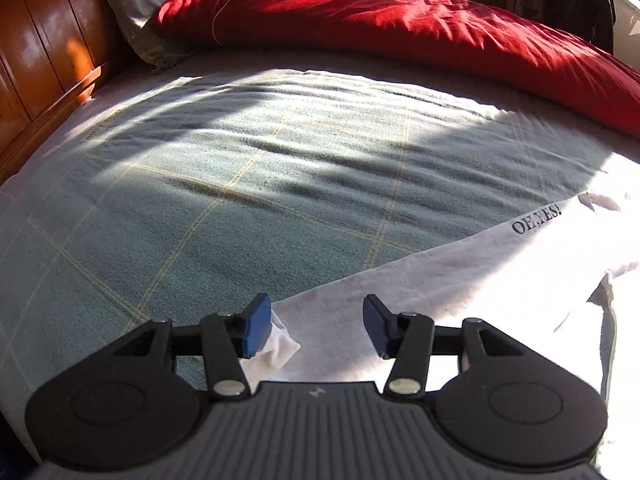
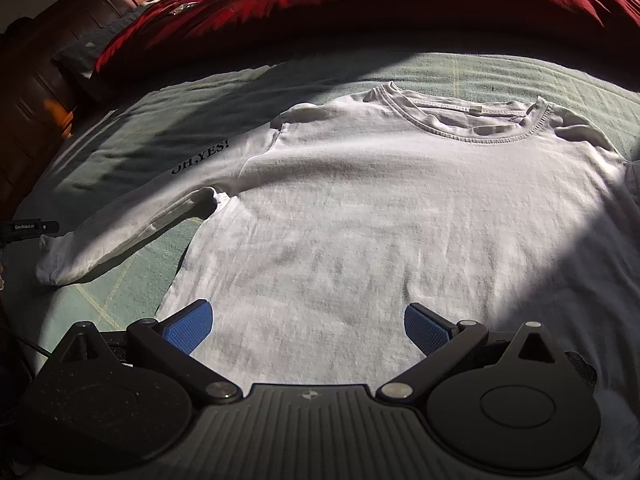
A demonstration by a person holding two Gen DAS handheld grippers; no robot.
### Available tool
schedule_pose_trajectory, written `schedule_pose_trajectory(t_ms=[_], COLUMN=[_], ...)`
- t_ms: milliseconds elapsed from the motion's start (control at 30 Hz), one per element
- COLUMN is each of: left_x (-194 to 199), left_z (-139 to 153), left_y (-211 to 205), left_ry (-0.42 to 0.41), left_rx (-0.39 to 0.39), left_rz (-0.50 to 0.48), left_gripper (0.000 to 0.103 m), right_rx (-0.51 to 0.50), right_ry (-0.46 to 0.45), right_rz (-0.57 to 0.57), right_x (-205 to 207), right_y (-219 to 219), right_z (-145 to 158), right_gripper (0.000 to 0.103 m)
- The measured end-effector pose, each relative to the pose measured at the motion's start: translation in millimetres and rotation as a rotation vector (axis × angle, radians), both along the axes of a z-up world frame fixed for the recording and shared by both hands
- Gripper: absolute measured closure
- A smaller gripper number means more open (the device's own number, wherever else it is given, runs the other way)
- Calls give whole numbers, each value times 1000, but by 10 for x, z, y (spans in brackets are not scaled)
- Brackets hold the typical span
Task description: Fold clothes
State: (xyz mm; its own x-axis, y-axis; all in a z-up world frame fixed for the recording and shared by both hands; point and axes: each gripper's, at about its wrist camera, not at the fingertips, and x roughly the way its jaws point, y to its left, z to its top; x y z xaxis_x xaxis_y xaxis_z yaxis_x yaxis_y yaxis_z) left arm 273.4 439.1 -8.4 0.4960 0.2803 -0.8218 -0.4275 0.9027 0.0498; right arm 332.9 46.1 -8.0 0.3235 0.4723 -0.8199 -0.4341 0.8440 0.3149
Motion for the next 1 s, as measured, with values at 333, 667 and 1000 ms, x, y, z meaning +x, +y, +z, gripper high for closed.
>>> schedule_pose_trajectory(t_ms=[333, 667, 1000], left_x=[7, 866, 1017], left_z=[-150, 17, 10], left_y=[40, -754, -724], left_ry=[33, -113, -134], left_rx=[-98, -258, -216], left_rz=[147, -260, -332], left_gripper=[54, 44, 43], right_rx=[-12, 23, -97], right_ry=[-2, -65, -260], right_rz=[30, 175, 451], right_x=[-69, -159, 176], right_y=[23, 432, 1484], right_z=[-5, -22, -115], right_gripper=[0, 0, 37])
